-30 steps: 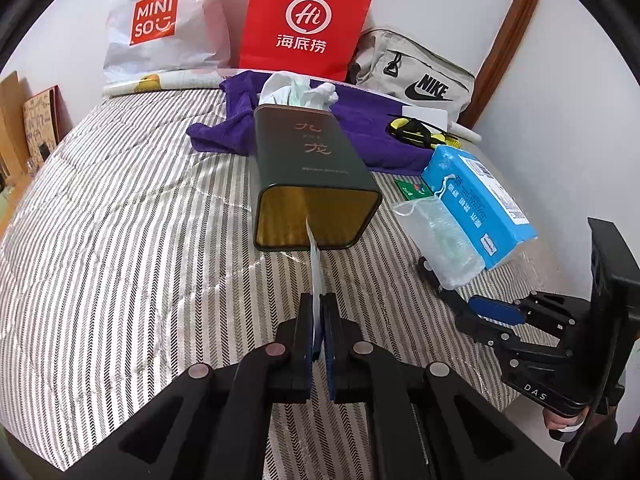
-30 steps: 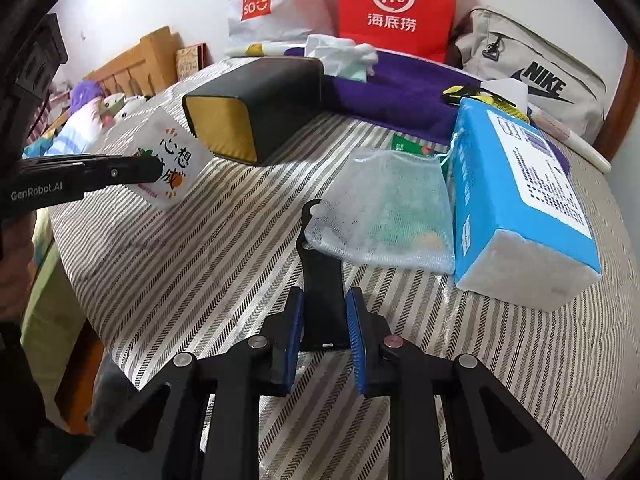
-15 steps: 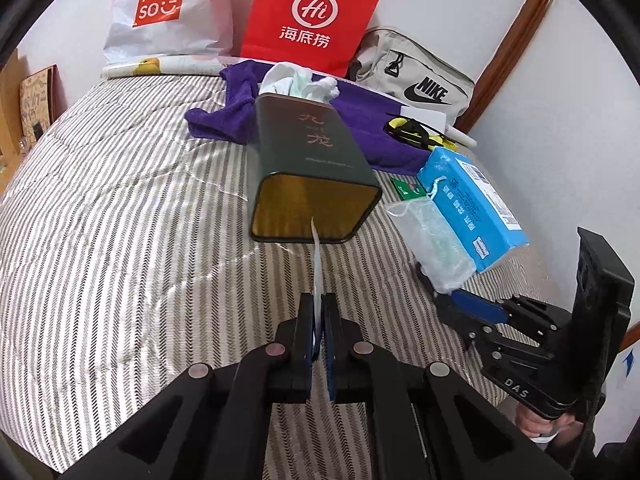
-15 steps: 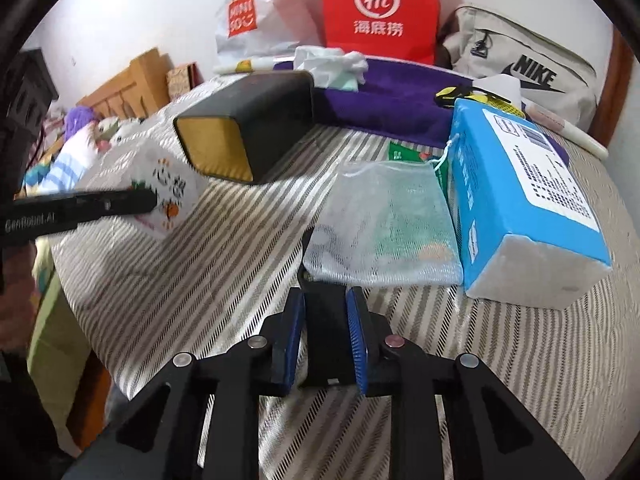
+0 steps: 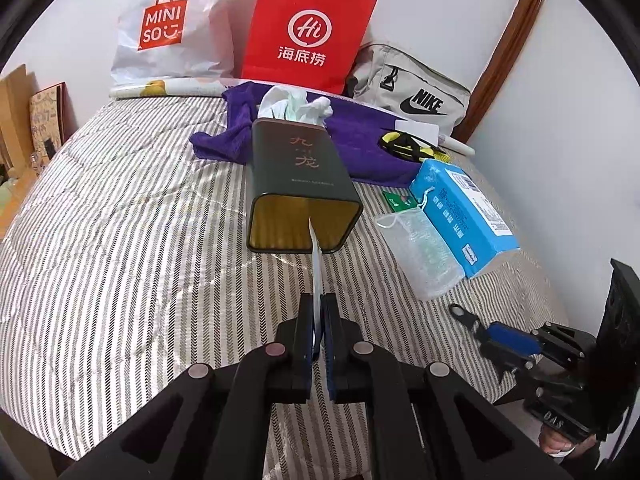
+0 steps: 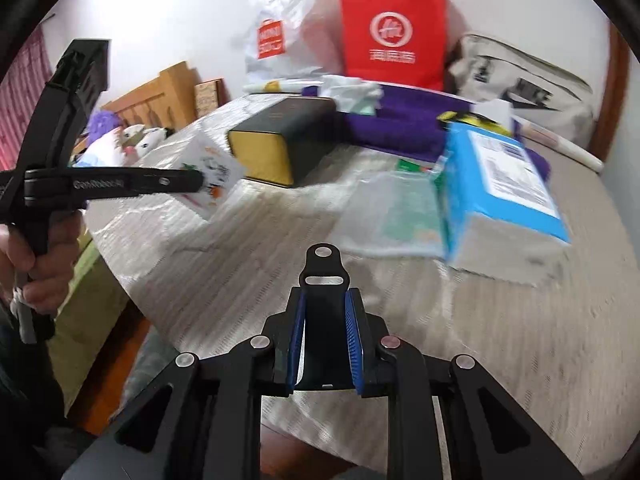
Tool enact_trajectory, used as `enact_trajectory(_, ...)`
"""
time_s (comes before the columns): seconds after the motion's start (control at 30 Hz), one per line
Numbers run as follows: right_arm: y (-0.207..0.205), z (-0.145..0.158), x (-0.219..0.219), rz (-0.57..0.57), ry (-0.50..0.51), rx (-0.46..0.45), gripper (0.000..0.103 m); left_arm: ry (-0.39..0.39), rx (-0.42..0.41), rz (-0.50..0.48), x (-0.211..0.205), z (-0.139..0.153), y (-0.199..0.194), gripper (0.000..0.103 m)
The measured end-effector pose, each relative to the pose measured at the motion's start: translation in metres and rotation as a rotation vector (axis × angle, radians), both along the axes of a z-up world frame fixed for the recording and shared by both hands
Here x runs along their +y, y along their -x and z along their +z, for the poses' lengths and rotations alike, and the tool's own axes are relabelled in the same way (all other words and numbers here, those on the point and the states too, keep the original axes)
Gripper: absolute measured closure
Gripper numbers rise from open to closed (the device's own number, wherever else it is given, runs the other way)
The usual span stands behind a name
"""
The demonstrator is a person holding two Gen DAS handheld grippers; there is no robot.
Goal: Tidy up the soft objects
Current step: 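Carry the packet with the left tool while the right tool lifts the strap piece, then carry the strap piece over the towel and open the right tool while the left tool carries the packet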
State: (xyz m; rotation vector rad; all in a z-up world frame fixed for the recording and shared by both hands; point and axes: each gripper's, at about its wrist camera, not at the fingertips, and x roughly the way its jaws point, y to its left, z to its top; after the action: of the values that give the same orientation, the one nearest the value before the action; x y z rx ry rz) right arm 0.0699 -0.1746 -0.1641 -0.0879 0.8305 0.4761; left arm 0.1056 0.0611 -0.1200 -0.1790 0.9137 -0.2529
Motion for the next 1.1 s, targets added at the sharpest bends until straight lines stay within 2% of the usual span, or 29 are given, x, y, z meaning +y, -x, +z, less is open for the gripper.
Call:
enact_trajectory(0.3,0.0,0.002,-0.067,-0.178,0.003,-0.008,0.083,-0.03,-0.021,0.005,-0.007,0.016,0.004,0.097)
enact_trajectory(0.5,-0.006,0.012,-0.094,-0.245,-0.002,-0.029,0.083,-0.039,-0.038,0.005,-0.013,0.032,-0.001,0.097)
enact_trajectory(0.77,-0.025,0.052,-0.106,-0.27,-0.032,-0.12,0.083,-0.058,-0.06,0.007,-0.019,0.055,-0.022,0.097)
enact_trajectory(1.1,-0.082,0.105,-0.1,-0.273,-0.037,-0.223,0.083,-0.089,-0.091,0.018,-0.027,0.084,-0.058,0.097)
